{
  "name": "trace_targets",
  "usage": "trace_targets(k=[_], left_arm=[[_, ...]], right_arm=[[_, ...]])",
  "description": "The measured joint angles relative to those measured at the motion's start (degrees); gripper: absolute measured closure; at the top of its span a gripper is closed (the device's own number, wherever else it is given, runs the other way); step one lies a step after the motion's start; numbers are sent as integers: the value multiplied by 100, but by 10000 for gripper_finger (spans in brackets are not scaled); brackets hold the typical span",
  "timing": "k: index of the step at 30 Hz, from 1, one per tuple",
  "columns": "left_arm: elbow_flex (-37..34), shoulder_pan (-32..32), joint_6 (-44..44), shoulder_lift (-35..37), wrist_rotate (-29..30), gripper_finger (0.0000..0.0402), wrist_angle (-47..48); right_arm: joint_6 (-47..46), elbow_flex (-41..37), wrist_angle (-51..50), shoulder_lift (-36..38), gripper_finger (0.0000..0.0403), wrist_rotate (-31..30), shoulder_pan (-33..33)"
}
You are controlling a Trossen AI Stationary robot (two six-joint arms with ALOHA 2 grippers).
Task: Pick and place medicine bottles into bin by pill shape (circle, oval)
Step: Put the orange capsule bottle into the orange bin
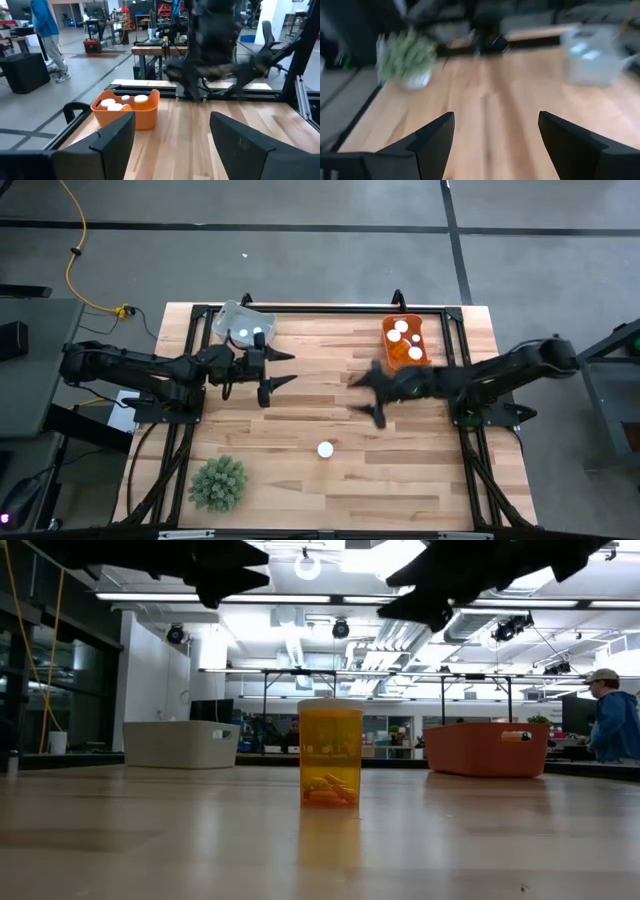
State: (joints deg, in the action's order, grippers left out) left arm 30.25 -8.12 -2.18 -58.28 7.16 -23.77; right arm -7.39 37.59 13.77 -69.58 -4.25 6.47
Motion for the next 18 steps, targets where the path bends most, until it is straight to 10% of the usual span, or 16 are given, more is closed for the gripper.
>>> trace_targets(k=[18], left_arm=[[-1,-2,53,-7,0,157,303]], right_arm=[[828,2396,-743,-3494,121,168,996]])
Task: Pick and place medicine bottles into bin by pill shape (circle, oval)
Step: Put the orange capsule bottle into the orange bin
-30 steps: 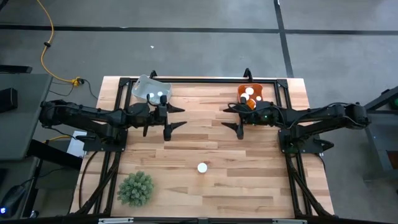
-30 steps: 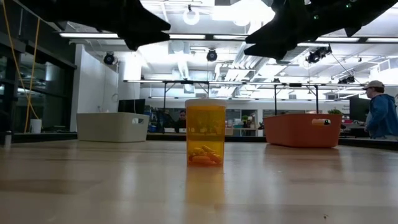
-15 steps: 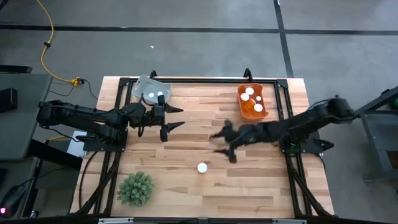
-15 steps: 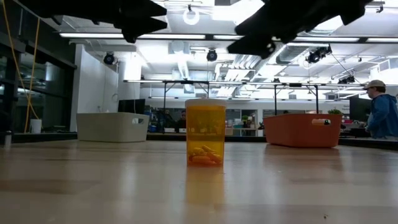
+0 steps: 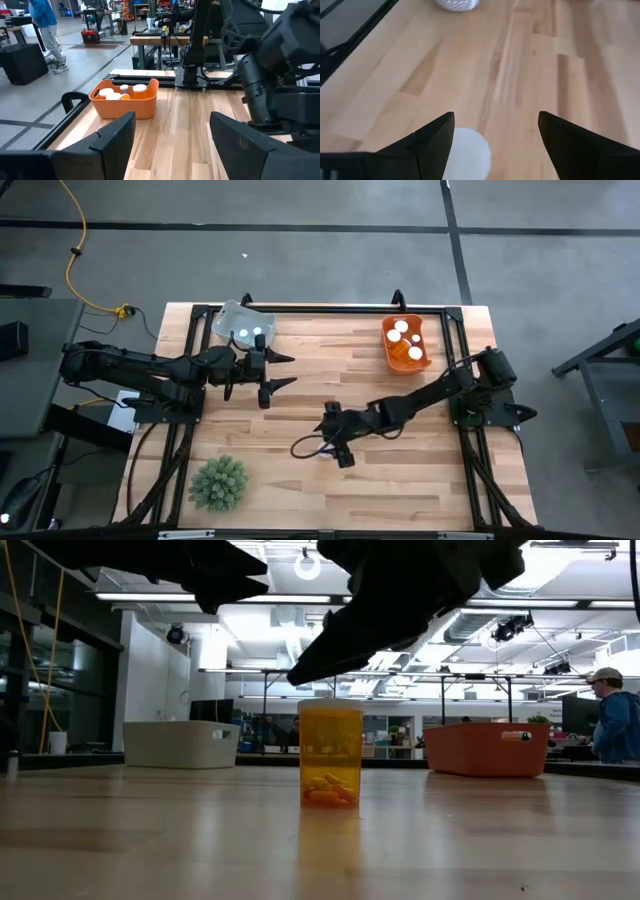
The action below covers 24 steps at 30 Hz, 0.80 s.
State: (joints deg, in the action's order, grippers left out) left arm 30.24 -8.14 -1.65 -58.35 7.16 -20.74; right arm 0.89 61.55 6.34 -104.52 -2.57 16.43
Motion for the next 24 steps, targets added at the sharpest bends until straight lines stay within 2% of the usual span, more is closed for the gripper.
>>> trace_targets(k=[8,14,24], left_arm=[[0,0,15,0,-1,157,40],[0,0,2,0,-2,157,48],[0,0,-2,0,-2,157,45]], right_arm=[[-367,139,-362,-82,121,653,47],[-342,139,-740,-82,121,147,168],[-355,139,-869,-175,121,256,211]])
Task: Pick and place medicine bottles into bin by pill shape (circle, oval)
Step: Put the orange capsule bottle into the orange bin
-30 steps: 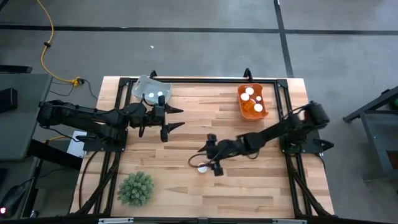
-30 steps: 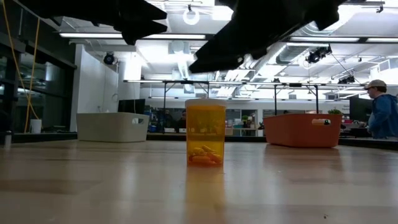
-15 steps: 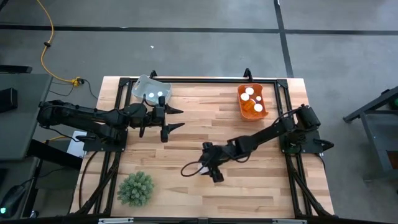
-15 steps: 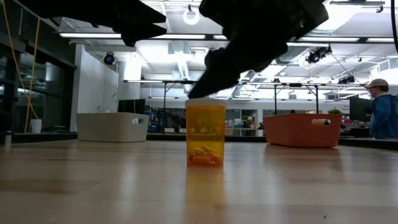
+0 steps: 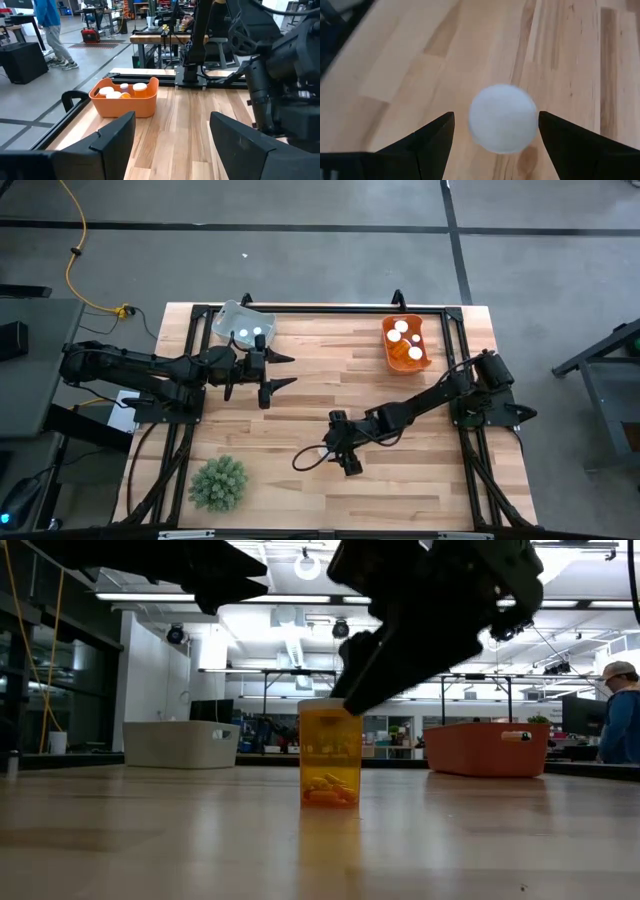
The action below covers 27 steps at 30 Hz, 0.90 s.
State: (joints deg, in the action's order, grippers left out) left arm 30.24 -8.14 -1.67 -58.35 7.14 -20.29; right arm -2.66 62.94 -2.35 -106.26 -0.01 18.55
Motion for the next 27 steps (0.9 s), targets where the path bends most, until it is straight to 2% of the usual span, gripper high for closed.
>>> trace_targets(k=[11,22,27], left_arm=[[0,-2,0,0,-2,157,0],[0,-2,0,0,-3,157,0],[0,-2,0,0,-4,157,0]], right_arm=[[11,-2,246,-144,126,-39,0],[28,-2,302,-144,213,-39,-14],[124,-2,286,-143,218,-39,-13]])
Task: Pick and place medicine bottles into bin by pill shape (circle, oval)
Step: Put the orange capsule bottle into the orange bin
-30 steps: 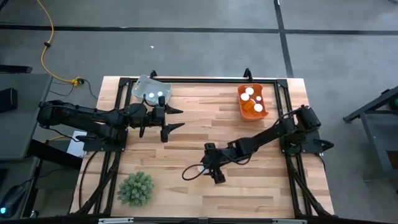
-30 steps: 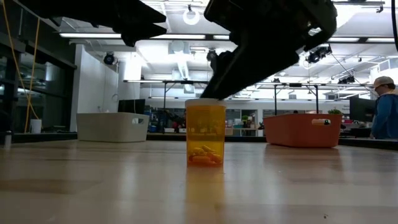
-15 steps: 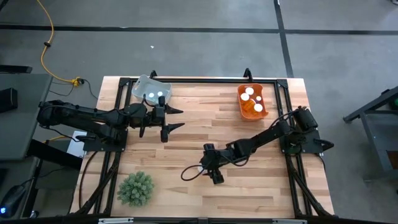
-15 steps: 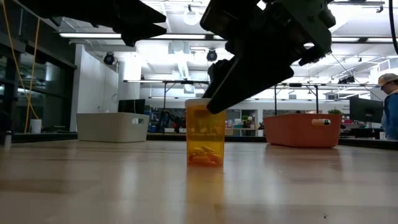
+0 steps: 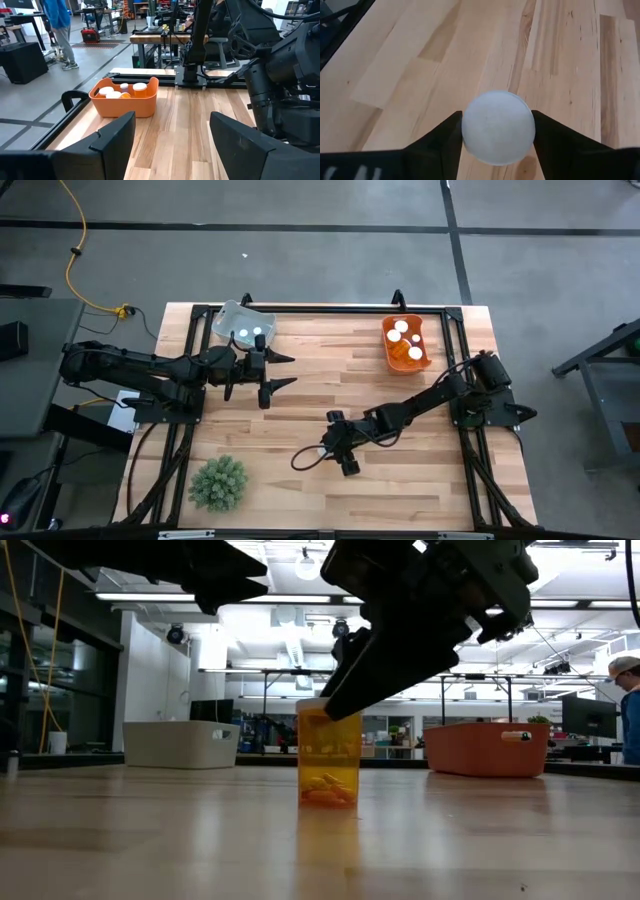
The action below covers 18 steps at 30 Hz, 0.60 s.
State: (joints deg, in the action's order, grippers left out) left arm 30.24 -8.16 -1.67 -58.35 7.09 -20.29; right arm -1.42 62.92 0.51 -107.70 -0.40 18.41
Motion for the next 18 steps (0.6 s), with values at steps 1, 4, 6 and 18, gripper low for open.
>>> trace_targets(k=[1,4,6,18], left_arm=[[0,0,0,0,0,157,0],[-1,1,0,0,0,157,5],[-2,0,0,0,0,157,25],[-4,29,2,0,-22,157,232]], right_arm=[[29,0,-35,15,215,-11,0],[218,-1,-451,194,208,-280,-17],[294,-7,-870,411,208,-609,-56],[-142,-580,-2379,2020,213,-1722,-394]])
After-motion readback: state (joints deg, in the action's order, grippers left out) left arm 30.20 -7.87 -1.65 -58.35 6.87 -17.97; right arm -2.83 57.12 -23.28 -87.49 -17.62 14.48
